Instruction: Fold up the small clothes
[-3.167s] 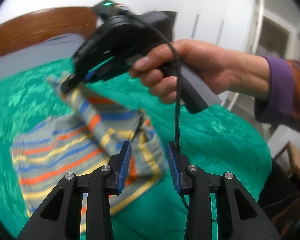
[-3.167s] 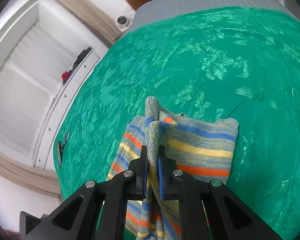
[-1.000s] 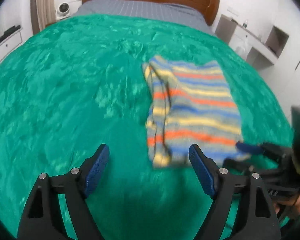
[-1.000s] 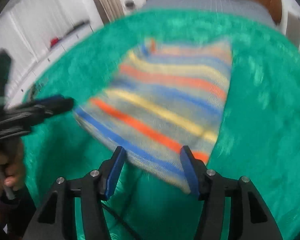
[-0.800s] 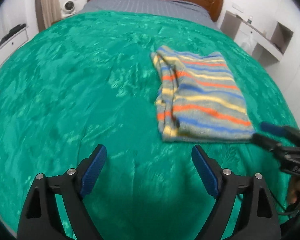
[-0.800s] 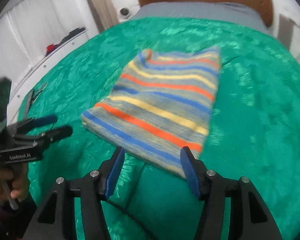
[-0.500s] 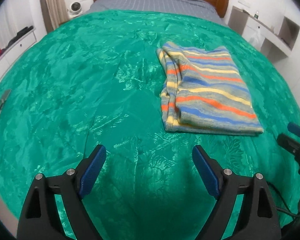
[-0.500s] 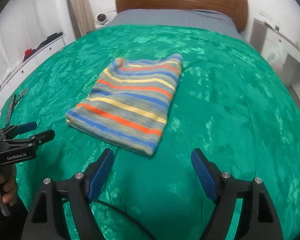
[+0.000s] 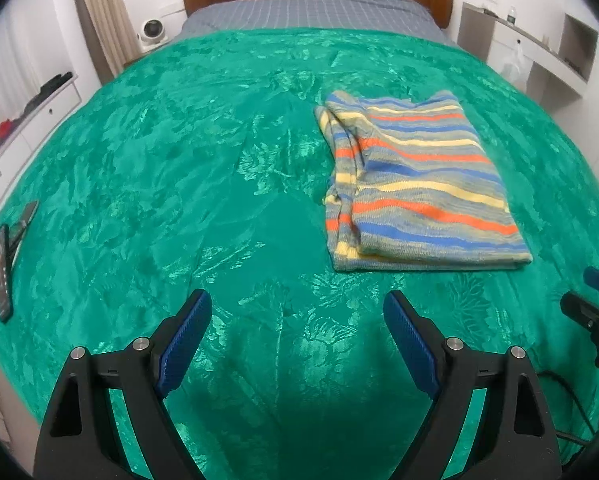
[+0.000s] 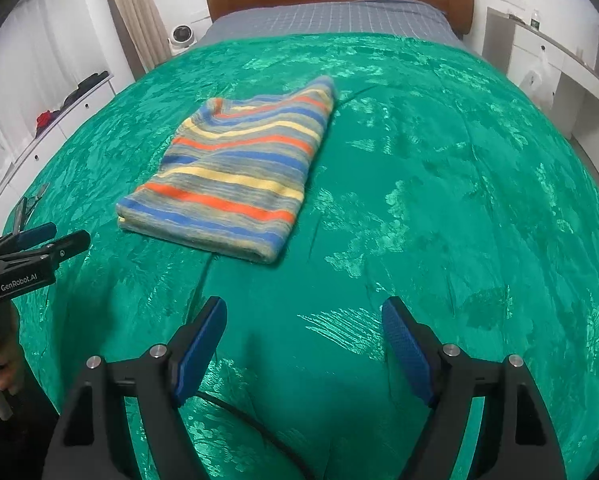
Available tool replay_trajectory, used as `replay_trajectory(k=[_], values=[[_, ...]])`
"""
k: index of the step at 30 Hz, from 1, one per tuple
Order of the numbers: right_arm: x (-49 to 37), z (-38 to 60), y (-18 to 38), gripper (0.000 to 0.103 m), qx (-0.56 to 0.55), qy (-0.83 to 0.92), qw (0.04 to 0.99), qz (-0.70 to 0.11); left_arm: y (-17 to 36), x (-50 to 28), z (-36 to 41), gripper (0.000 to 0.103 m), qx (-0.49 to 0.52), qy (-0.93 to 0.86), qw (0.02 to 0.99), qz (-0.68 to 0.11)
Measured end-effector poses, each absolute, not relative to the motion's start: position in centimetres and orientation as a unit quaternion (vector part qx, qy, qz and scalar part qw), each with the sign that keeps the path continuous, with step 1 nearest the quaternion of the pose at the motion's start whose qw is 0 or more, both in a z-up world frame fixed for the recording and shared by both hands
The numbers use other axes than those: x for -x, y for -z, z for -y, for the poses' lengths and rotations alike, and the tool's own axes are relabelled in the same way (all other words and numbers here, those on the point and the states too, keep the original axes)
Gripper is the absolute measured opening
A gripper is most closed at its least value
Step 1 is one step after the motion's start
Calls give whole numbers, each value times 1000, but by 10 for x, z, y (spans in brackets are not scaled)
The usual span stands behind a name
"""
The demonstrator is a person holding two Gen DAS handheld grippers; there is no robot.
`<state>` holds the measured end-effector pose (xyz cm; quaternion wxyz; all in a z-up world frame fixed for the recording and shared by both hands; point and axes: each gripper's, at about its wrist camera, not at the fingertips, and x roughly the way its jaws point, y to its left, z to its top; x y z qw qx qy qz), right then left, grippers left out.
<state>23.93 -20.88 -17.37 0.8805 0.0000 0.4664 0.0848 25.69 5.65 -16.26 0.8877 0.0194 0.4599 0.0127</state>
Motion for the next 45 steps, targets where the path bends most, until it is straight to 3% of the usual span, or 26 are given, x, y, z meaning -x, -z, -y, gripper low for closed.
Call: replay_trajectory(k=[8, 14, 18, 19, 21, 24, 25, 27, 29, 32, 34, 36, 40, 42, 43, 44, 45], values=[[-295, 229, 174, 79, -54, -128, 885, -445, 162, -319, -50, 94, 50, 61, 886, -457], [-394, 240, 195, 79, -171, -183, 854, -456, 196, -413, -35, 94, 7, 33, 867, -497], [-439, 227, 225, 78, -210, -217, 827, -473, 210, -439, -48, 103, 24, 44, 853, -520], [-442, 223, 227, 76, -214, -225, 826, -470, 211, -441, -49, 103, 23, 50, 852, -521], [-449, 207, 228, 50, -196, -232, 822, -481, 213, -441, -50, 103, 19, 59, 850, -523], [-446, 176, 221, 39, -91, -206, 843, -489, 214, -439, -55, 103, 33, 63, 850, -523], [-443, 169, 219, 37, -67, -202, 848, -486, 216, -441, -58, 99, 47, 66, 848, -523], [-439, 160, 215, 32, -42, -194, 853, -482, 219, -441, -53, 75, 62, 88, 847, -521], [-434, 152, 208, 29, -28, -190, 860, -472, 214, -437, -41, 32, 53, 122, 847, -515], [-425, 142, 193, 26, -19, -195, 872, -448, 201, -428, -33, 20, 22, 118, 859, -498], [-416, 139, 175, 26, -22, -208, 882, -421, 186, -421, -44, 17, 49, 125, 865, -483], [-409, 141, 157, 26, -17, -222, 893, -391, 161, -409, -57, 6, 70, 130, 878, -455], [-400, 137, 122, 26, -29, -247, 907, -341, 120, -390, -57, 9, 52, 130, 904, -404], [-409, 147, 128, 30, -56, -231, 903, -359, 132, -395, -50, 25, 25, 123, 896, -427], [-418, 158, 144, 37, -68, -206, 894, -392, 147, -399, -48, 46, 12, 116, 885, -451], [-423, 167, 157, 57, -67, -176, 889, -418, 163, -399, -48, 61, -3, 98, 878, -469], [-426, 178, 171, 75, -58, -132, 884, -444, 176, -395, -50, 61, -19, 76, 874, -480]])
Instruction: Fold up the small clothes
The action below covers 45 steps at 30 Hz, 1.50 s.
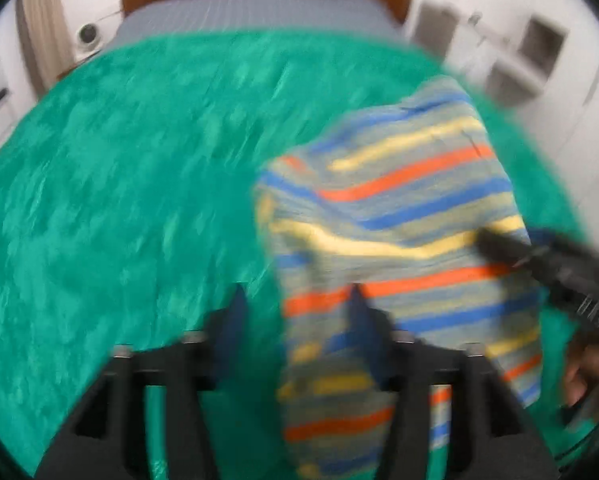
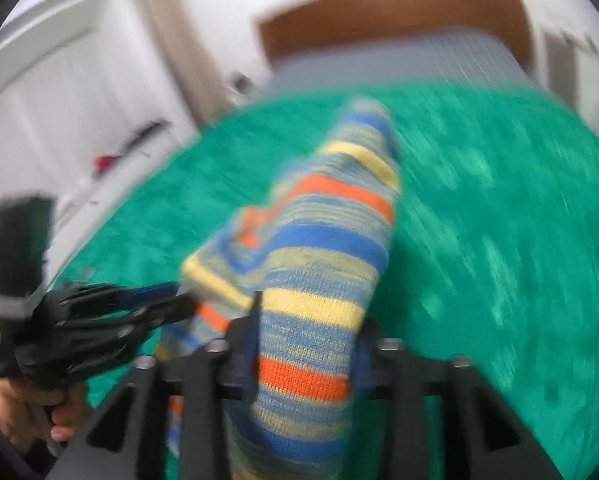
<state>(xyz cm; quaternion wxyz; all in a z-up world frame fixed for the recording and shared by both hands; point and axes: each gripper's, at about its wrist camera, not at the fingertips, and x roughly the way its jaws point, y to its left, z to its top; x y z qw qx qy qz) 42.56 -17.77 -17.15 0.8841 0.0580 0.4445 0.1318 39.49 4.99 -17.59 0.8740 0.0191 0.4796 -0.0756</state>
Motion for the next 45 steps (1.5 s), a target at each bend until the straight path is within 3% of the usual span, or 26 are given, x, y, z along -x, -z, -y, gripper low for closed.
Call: replay_trajectory(k=[3, 5, 8, 11, 18, 23, 29, 45], values=[[-403, 222, 191, 79, -60, -76, 880, -464, 185, -365, -59, 66, -24, 57, 880, -472], [-381, 235, 182, 82, -46, -68, 887, -455, 175, -343, -63, 83, -16, 51, 891, -450], [-344, 235, 156, 89, -21, -82, 898, -431, 146, -304, -60, 98, -39, 26, 915, -400], [-313, 232, 126, 93, -6, -92, 905, -415, 115, -275, -49, 102, -66, -8, 929, -363], [-234, 204, 71, 95, -16, -125, 913, -388, 64, -227, -34, 103, -61, -76, 942, -321], [-182, 186, 56, 97, 8, -126, 908, -399, 53, -195, -25, 103, -63, -66, 922, -377], [-142, 176, 46, 97, 33, -110, 906, -407, 42, -152, -20, 103, -37, -45, 924, -378], [-120, 186, 39, 97, 30, -87, 911, -402, 38, -129, -9, 103, -33, -36, 933, -356]])
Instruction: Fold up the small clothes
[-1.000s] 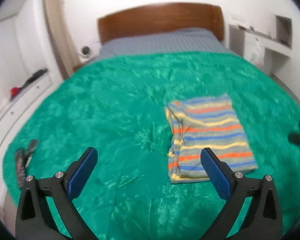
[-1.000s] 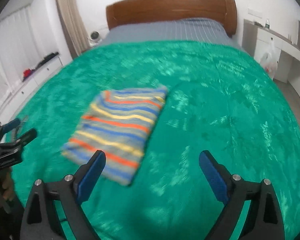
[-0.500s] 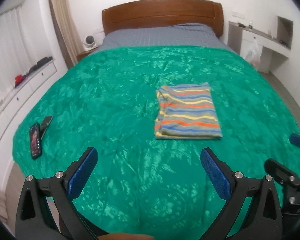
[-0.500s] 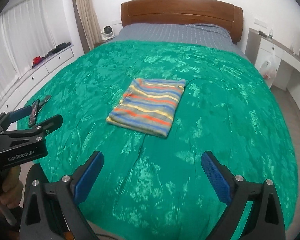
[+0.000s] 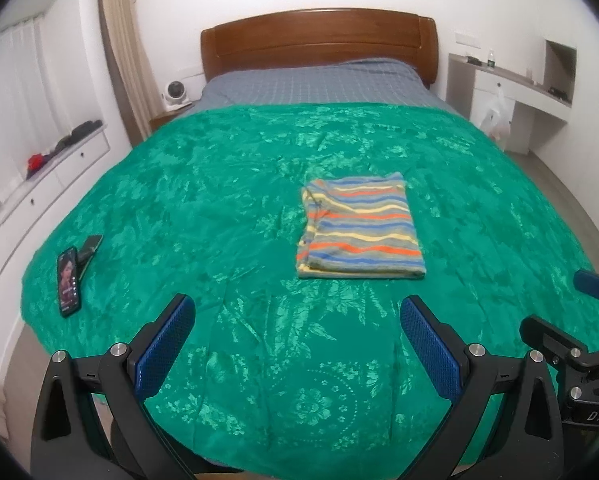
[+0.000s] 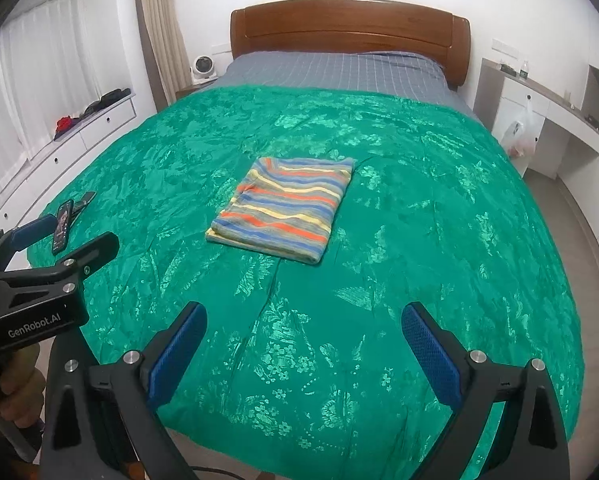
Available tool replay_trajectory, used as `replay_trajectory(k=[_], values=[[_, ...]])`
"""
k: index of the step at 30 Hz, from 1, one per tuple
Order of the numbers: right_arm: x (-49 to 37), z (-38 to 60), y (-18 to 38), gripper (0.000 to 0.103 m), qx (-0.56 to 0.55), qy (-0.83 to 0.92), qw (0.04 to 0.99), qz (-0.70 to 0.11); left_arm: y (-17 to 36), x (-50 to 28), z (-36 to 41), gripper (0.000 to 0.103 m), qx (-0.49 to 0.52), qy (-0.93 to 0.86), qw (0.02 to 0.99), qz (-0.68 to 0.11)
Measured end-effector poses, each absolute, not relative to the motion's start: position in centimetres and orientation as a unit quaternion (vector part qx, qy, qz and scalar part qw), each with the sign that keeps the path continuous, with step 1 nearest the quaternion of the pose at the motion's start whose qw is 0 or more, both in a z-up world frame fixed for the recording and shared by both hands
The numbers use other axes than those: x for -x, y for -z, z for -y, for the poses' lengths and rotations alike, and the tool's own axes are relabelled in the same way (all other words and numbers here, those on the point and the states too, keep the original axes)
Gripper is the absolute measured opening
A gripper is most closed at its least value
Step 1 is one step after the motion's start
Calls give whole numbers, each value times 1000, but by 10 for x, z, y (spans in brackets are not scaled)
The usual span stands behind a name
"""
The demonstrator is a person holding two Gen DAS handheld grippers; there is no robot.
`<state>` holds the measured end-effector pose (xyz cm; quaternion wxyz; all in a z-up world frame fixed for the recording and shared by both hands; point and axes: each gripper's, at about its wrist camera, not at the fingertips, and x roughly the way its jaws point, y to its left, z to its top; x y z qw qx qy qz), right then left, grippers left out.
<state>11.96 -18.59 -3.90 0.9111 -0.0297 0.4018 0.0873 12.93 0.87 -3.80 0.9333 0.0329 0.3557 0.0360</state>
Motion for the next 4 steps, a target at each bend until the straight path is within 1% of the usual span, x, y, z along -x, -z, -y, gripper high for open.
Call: replay_trajectory(k=[4], values=[[-120, 186, 38, 97, 26, -90, 911, -401, 38, -127, -6, 103, -40, -35, 933, -357]])
